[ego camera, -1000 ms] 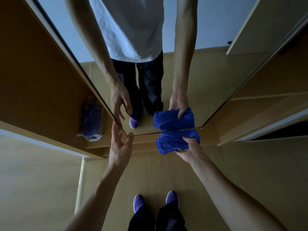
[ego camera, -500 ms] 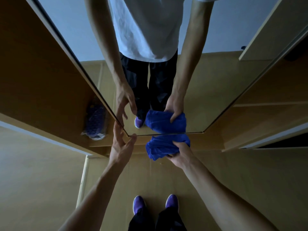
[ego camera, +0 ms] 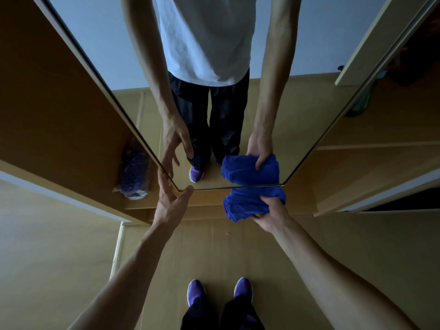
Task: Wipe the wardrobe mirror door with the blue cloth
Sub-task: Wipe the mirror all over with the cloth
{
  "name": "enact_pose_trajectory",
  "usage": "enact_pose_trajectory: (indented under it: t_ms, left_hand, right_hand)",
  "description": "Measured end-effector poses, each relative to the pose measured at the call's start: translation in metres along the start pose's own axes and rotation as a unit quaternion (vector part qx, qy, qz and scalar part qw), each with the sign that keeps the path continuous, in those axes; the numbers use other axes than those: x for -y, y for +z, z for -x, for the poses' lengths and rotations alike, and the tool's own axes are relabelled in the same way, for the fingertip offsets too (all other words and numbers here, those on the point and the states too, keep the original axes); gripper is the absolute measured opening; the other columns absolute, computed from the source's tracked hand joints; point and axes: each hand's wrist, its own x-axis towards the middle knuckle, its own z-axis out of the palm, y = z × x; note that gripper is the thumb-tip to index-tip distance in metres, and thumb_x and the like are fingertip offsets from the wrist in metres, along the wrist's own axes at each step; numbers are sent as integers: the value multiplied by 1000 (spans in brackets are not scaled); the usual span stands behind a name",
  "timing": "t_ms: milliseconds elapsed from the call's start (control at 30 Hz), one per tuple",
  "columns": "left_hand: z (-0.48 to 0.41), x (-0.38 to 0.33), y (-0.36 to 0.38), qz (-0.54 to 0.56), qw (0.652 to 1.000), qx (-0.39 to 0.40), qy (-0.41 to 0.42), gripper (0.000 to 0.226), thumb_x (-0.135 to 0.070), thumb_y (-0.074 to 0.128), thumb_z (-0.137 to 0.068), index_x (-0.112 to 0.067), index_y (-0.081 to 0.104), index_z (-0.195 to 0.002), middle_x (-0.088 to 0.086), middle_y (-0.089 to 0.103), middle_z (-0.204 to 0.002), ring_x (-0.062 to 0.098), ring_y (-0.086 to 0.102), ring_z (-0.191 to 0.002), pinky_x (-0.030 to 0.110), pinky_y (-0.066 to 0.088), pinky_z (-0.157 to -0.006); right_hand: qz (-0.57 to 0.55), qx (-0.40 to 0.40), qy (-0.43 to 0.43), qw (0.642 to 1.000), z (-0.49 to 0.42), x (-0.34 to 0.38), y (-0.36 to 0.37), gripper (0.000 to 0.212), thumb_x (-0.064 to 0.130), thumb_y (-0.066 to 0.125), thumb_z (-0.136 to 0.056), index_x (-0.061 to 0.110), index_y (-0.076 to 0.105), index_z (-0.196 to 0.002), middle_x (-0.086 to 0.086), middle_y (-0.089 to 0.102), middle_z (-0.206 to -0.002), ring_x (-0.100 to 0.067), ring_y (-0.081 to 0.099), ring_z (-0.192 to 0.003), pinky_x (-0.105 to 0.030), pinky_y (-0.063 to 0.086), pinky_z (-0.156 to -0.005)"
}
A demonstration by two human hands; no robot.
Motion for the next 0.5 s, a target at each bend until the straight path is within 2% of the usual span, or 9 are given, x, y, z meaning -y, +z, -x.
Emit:
enact_pose_trajectory:
  t_ms: [167,333,400,500]
  left_hand:
    - [0,3,-1,-2,1000,-2,7,100,-39,65,-81,-54,0,-155,-1,20,-169,23,21,-154,52,30,-119]
    - [-2,7,-1,-16,1000,-14,6,101,-43,65,-80,-54,-2,-156,-2,19,-169,26,22,-154,40,31,-108]
    - [-2,8,1,-11,1000,-14,3,102,-45,65,-80,-53,-3,-156,-1,17,-170,27,21,-154,45,32,-113]
    - [0,8,6,-14,1000,-20,-7,106,-46,65,-79,-48,-6,-158,3,16,-170,28,20,-155,55,31,-119]
  right_hand:
    - [17,18,25,999,-1,-23,15,35,2,53,-97,16,56,-129,-14,65,-123,-31,62,-108,-54,45,-92]
    - [-2,2,-11,1000,-5,-2,-9,25,7,49,-101,18,61,-120,-10,68,-117,-27,65,-102,-46,49,-74]
    - [3,-6,-36,999,-5,18,-26,24,9,46,-102,19,62,-118,-8,68,-117,-26,65,-102,-46,50,-77]
    - [95,-39,-78,992,-5,41,-47,35,7,46,-101,9,53,-135,-15,62,-130,-30,62,-111,-48,48,-92]
